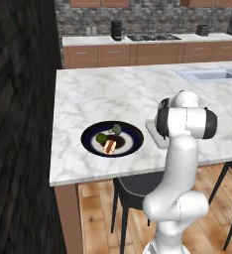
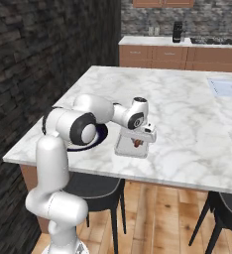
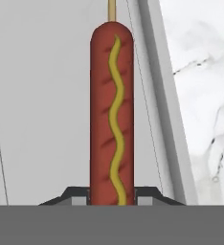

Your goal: Place one cooked food and one vegetable from the large plate to each tupperware container.

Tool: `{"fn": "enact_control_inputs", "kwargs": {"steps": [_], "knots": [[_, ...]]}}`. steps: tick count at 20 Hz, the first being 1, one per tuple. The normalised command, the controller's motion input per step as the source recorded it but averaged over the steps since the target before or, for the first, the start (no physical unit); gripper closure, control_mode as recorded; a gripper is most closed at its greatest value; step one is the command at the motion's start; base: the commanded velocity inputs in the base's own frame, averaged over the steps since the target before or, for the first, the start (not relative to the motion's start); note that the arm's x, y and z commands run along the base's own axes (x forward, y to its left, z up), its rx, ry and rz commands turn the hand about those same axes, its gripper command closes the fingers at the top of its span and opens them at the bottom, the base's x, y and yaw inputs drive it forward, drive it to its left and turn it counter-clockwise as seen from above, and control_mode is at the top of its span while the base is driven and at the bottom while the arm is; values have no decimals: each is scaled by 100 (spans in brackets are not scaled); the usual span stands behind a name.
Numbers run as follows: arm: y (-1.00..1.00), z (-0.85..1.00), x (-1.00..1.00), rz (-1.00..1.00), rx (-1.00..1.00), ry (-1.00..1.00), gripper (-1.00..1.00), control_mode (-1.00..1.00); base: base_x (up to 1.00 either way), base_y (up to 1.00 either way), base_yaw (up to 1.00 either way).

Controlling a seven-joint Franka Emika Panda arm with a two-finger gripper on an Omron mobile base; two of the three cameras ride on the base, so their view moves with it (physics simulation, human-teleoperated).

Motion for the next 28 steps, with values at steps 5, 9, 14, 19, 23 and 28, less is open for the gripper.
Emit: {"fn": "enact_control_inputs", "kwargs": {"steps": [5, 9, 14, 19, 23, 28], "knots": [[0, -17, 0, 19, 0, -3, 100, -100, 0, 0, 0], [-3, -16, 6, 14, 0, -2, 100, -100, 0, 0, 0], [0, -5, 2, 3, 0, -1, -100, -100, 0, 0, 0], [8, 1, 0, 0, -1, 0, -100, -100, 0, 0, 0], [36, 29, -3, 0, -7, 0, -100, -100, 0, 0, 0], [45, 92, -30, 12, -4, -7, -100, -100, 0, 0, 0]]}}
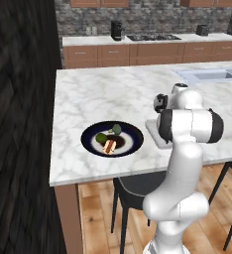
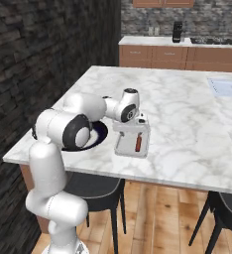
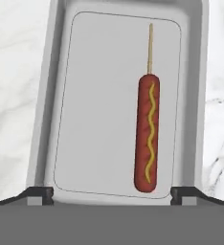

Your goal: Place one cooked food and one vegetable from the large plate to each tupperware container.

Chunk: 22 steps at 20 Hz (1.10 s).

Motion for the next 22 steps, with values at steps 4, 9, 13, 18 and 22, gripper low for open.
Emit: {"fn": "enact_control_inputs", "kwargs": {"steps": [4, 9, 13, 18, 22], "knots": [[78, 80, -25, 27, -1, -2, -100, -100, 0, 0, 0], [95, 38, -17, 25, -4, 0, -100, -100, 0, 0, 0], [100, 31, -3, 1, 0, 0, -100, -100, 0, 0, 0], [100, 11, 0, -4, 0, -2, -100, -100, 0, 0, 0], [90, -17, 0, 0, 4, -4, -100, -100, 0, 0, 0]]}}
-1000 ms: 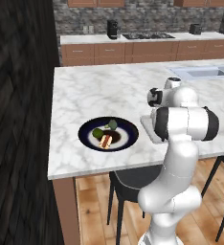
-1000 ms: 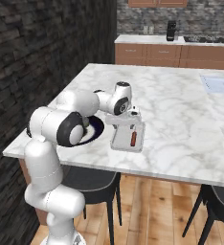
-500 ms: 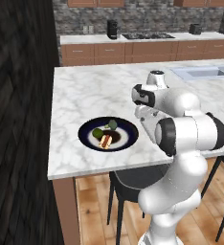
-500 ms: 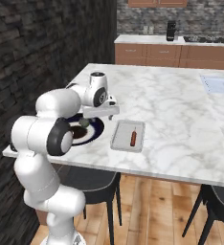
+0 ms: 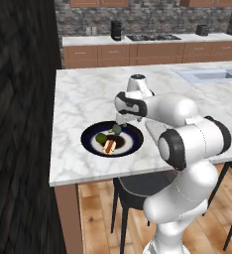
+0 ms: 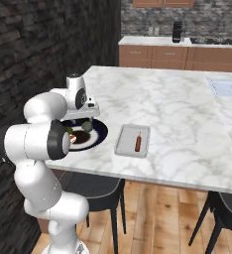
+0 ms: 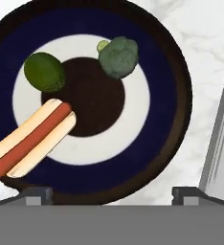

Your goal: Place one cooked food and one vegetable from the large plate to each tupperware container.

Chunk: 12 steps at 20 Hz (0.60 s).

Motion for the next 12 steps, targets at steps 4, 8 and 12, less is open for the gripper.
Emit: {"fn": "enact_control_inputs", "kwargs": {"steps": [4, 8, 12], "knots": [[74, -12, 3, 0, 4, -21, -100, -100, 0, 0, 0], [62, -12, 3, 1, 17, -1, -100, -100, 0, 0, 0], [50, -20, 21, 5, 7, 3, -100, -100, 0, 0, 0]]}}
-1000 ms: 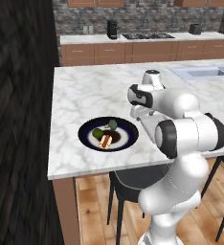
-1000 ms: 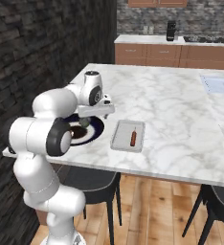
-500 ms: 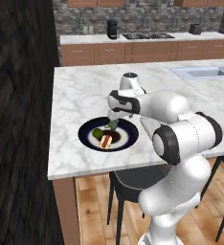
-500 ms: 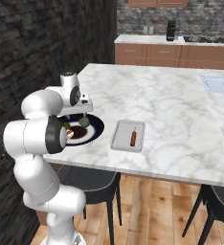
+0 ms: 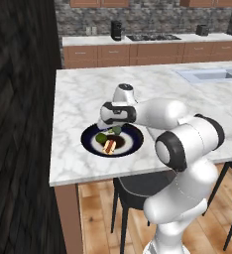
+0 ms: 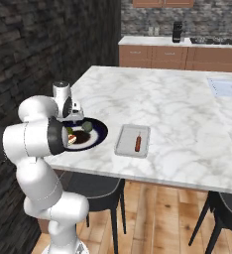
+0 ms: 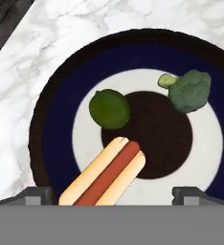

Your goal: Place one cooked food and one vegetable from the large plate to each tupperware container.

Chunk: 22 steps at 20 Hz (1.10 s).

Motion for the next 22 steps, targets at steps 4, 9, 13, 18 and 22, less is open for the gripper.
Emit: {"fn": "enact_control_inputs", "kwargs": {"steps": [4, 9, 13, 18, 22], "knots": [[6, -23, 28, 5, -2, 1, -100, -100, 0, 0, 0], [35, -28, 17, 1, -10, 2, -100, -100, 0, 0, 0], [27, -26, 6, 0, -9, 0, -100, -100, 0, 0, 0], [0, -10, 24, 0, -4, 1, -100, -100, 0, 0, 0], [0, -26, 25, 0, -4, 5, -100, -100, 0, 0, 0]]}}
